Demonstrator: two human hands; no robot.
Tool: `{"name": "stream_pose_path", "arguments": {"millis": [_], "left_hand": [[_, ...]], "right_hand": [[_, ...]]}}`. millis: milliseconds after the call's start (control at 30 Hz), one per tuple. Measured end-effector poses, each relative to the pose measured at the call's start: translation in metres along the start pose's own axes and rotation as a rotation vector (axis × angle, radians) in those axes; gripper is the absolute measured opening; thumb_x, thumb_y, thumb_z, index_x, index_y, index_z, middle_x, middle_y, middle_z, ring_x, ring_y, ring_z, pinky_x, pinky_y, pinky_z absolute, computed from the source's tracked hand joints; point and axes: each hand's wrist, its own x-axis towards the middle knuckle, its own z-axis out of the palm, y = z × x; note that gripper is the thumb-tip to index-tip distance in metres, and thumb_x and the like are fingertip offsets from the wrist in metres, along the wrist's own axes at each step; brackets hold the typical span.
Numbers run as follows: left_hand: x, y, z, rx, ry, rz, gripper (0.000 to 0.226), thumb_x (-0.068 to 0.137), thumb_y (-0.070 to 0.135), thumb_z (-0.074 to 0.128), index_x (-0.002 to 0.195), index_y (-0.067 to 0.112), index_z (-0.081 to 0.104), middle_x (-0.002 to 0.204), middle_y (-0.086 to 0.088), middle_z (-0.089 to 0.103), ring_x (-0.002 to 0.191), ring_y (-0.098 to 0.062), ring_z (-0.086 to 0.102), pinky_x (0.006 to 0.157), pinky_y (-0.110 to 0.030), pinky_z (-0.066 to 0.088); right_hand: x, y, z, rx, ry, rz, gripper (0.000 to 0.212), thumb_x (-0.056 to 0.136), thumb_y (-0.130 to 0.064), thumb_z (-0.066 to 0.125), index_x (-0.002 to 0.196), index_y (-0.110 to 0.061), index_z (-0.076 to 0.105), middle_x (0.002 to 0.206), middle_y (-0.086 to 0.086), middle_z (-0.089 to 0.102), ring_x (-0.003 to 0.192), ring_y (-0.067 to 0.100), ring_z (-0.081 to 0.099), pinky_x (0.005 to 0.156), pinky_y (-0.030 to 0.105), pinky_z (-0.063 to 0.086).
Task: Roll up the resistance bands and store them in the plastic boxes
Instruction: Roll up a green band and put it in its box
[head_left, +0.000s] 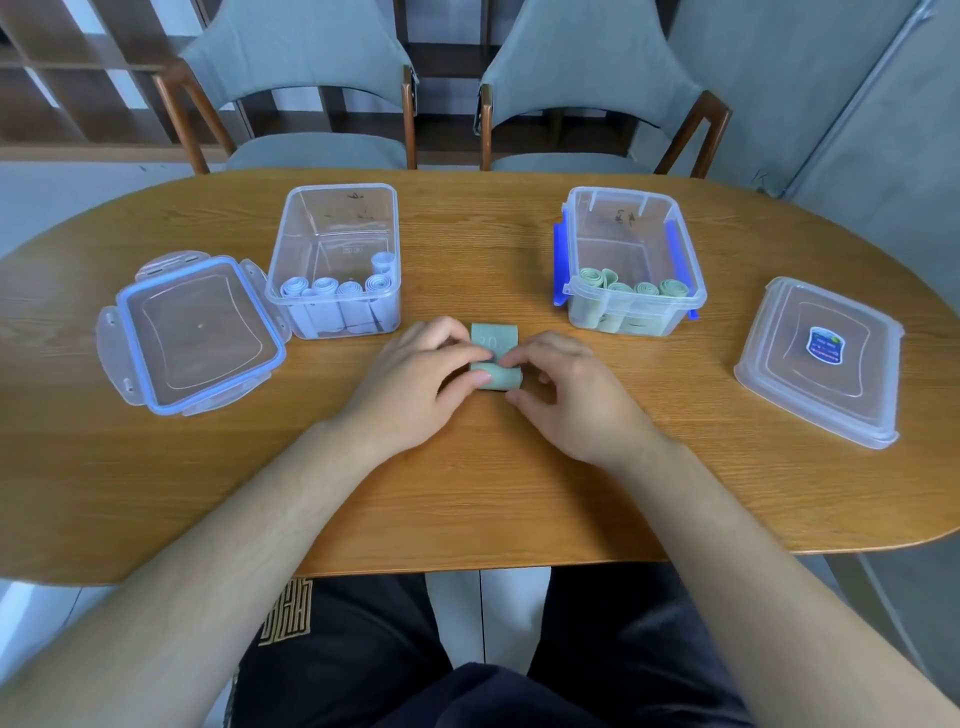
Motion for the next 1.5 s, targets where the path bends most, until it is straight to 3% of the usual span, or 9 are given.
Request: {"name": "stream_pose_path", "arguments": {"millis": [133, 300, 500, 633, 733, 1067, 1267, 1400, 1500], "left_hand": [[-0.003, 0.009, 0.001, -0.058, -0.008, 0.004, 0.030, 0.088, 0.037, 0.072, 0.113, 0.022, 0.063, 0.110, 0.011, 0.057, 0.100, -0.011, 0.053, 0.089, -0.041, 0.046], [-0.033, 0.029, -0.013, -0.164, -0.009, -0.003, 0.022, 0.084, 0.027, 0.077, 0.100, 0.022, 0.062, 0.099, 0.014, 0.056, 0.089, -0.008, 0.053, 0.084, -0.035, 0.046], [-0.073, 0.048, -0.020, -0.161, -0.051, 0.033, 0.021, 0.083, 0.031, 0.078, 0.093, 0.024, 0.061, 0.091, 0.016, 0.056, 0.088, -0.012, 0.050, 0.081, -0.037, 0.044], [-0.080, 0.047, -0.015, -0.098, 0.022, 0.006, 0.020, 0.087, 0.035, 0.075, 0.099, 0.023, 0.066, 0.102, 0.013, 0.055, 0.096, -0.014, 0.049, 0.086, -0.039, 0.045], [-0.078, 0.051, -0.016, 0.013, 0.043, 0.027, 0.028, 0.087, 0.036, 0.072, 0.111, 0.023, 0.066, 0.114, 0.011, 0.053, 0.102, -0.016, 0.049, 0.088, -0.038, 0.044], [-0.066, 0.047, -0.014, 0.170, 0.087, 0.020, 0.026, 0.098, 0.040, 0.055, 0.107, 0.022, 0.070, 0.099, 0.008, 0.048, 0.094, -0.016, 0.047, 0.081, -0.037, 0.042], [-0.059, 0.042, -0.009, 0.050, 0.010, -0.065, 0.028, 0.090, 0.044, 0.066, 0.110, 0.025, 0.059, 0.114, 0.016, 0.055, 0.106, -0.010, 0.050, 0.089, -0.036, 0.041], [-0.051, 0.036, -0.008, -0.120, -0.005, -0.167, 0.026, 0.088, 0.034, 0.072, 0.110, 0.026, 0.059, 0.107, 0.017, 0.058, 0.105, -0.008, 0.052, 0.098, -0.039, 0.041], [-0.049, 0.039, -0.010, -0.222, -0.016, -0.205, 0.025, 0.089, 0.031, 0.072, 0.111, 0.029, 0.061, 0.107, 0.019, 0.059, 0.106, -0.002, 0.053, 0.093, -0.027, 0.042]], "right_hand": [[0.001, -0.006, -0.003, 0.006, 0.005, 0.004, 0.028, 0.084, -0.012, 0.076, 0.110, -0.018, 0.070, 0.099, -0.011, 0.061, 0.084, -0.001, 0.045, 0.080, 0.020, 0.044], [-0.035, -0.031, -0.013, 0.052, -0.004, 0.019, 0.029, 0.082, -0.012, 0.077, 0.108, -0.020, 0.068, 0.095, -0.017, 0.059, 0.087, -0.011, 0.047, 0.080, 0.006, 0.036], [-0.071, -0.046, -0.012, 0.056, -0.095, -0.044, 0.022, 0.085, -0.017, 0.074, 0.106, -0.021, 0.069, 0.101, -0.013, 0.066, 0.093, 0.002, 0.052, 0.086, 0.018, 0.042], [-0.070, -0.043, -0.007, 0.003, -0.054, -0.064, 0.022, 0.088, -0.024, 0.071, 0.109, -0.019, 0.072, 0.105, -0.005, 0.056, 0.101, 0.013, 0.053, 0.096, 0.023, 0.040], [-0.064, -0.040, -0.007, -0.022, -0.051, -0.066, 0.021, 0.090, -0.028, 0.069, 0.109, -0.021, 0.075, 0.102, -0.005, 0.049, 0.100, 0.013, 0.049, 0.093, 0.021, 0.039], [-0.044, -0.035, -0.008, -0.006, -0.119, -0.101, 0.033, 0.085, -0.028, 0.075, 0.117, -0.026, 0.067, 0.112, -0.012, 0.055, 0.107, 0.015, 0.050, 0.100, 0.026, 0.039], [-0.031, -0.027, 0.000, 0.011, -0.147, -0.050, 0.030, 0.096, -0.029, 0.061, 0.125, -0.020, 0.066, 0.113, -0.005, 0.058, 0.110, 0.017, 0.052, 0.102, 0.034, 0.042], [-0.031, -0.029, -0.001, 0.107, -0.103, -0.018, 0.023, 0.100, -0.027, 0.057, 0.121, -0.023, 0.063, 0.103, -0.008, 0.059, 0.102, 0.011, 0.052, 0.095, 0.033, 0.045], [-0.039, -0.031, -0.006, 0.142, -0.059, -0.064, 0.021, 0.098, -0.029, 0.060, 0.119, -0.025, 0.061, 0.101, -0.012, 0.058, 0.099, 0.010, 0.052, 0.090, 0.027, 0.045]]}}
